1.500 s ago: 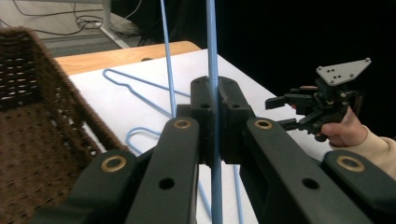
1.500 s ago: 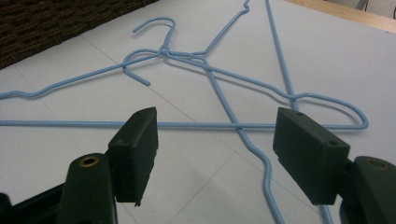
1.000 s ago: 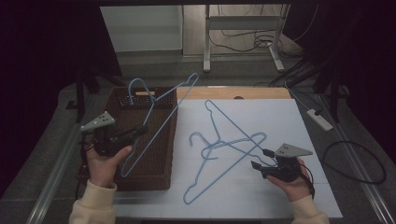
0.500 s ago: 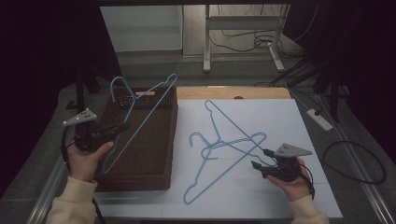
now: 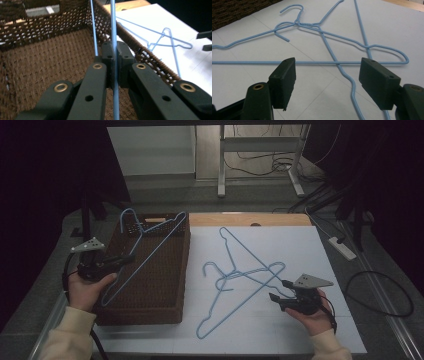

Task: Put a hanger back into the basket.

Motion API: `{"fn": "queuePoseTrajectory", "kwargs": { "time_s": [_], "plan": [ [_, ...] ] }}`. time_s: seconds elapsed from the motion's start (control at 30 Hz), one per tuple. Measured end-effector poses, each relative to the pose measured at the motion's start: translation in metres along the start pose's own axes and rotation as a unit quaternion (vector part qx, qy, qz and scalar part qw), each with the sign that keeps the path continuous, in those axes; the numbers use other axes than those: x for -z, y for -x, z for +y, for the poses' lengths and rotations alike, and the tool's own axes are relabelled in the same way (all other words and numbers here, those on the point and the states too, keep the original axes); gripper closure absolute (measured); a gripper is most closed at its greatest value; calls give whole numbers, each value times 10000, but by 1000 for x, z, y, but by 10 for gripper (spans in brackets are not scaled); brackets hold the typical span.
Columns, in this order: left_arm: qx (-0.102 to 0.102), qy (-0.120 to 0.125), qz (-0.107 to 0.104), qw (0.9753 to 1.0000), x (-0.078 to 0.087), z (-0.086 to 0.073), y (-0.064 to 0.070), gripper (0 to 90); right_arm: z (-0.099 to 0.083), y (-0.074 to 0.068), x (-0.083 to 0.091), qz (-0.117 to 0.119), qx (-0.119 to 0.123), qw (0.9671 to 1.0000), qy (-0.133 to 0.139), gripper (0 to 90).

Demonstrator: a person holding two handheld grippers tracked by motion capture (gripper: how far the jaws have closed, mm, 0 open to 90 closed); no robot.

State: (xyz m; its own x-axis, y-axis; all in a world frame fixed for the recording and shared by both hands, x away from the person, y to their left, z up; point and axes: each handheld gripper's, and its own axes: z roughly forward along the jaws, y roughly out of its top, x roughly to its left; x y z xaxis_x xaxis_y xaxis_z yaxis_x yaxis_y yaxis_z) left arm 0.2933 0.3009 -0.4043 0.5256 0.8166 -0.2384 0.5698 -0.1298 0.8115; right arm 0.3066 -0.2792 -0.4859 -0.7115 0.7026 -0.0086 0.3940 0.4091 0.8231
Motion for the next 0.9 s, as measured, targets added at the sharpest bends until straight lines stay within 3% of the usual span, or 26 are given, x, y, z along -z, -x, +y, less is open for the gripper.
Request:
{"fn": "queuePoseTrajectory", "kwargs": {
  "time_s": [0.17, 0.33, 0.63, 0.77, 0.8, 0.83, 0.9],
  "plan": [
    [29, -104, 41, 9999, -4, -3, -3, 862, 0, 0, 0, -16, 11, 10000, -13, 310],
    [-6, -379, 106, 9992, -13, -4, -8, 862, 0, 0, -1, -25, 11, 10000, -56, 308],
    [-28, -942, 352, 9949, -34, -5, -20, 861, -1, 1, -2, -50, 9, 9999, -92, 307],
    [184, -1237, 693, 9897, -41, -7, -27, 860, -1, 1, -2, -45, 1, 10000, -84, 307],
    [184, -1237, 693, 9897, -41, -7, -27, 860, -1, 1, -2, -45, 1, 10000, -84, 307],
    [238, -1367, 854, 9866, -44, -9, -30, 860, -1, 0, -2, -48, 7, 9999, -101, 307],
    [244, -1458, 991, 9840, -46, -10, -32, 859, -1, 0, -2, -56, 19, 9999, -103, 307]
  ]
}}
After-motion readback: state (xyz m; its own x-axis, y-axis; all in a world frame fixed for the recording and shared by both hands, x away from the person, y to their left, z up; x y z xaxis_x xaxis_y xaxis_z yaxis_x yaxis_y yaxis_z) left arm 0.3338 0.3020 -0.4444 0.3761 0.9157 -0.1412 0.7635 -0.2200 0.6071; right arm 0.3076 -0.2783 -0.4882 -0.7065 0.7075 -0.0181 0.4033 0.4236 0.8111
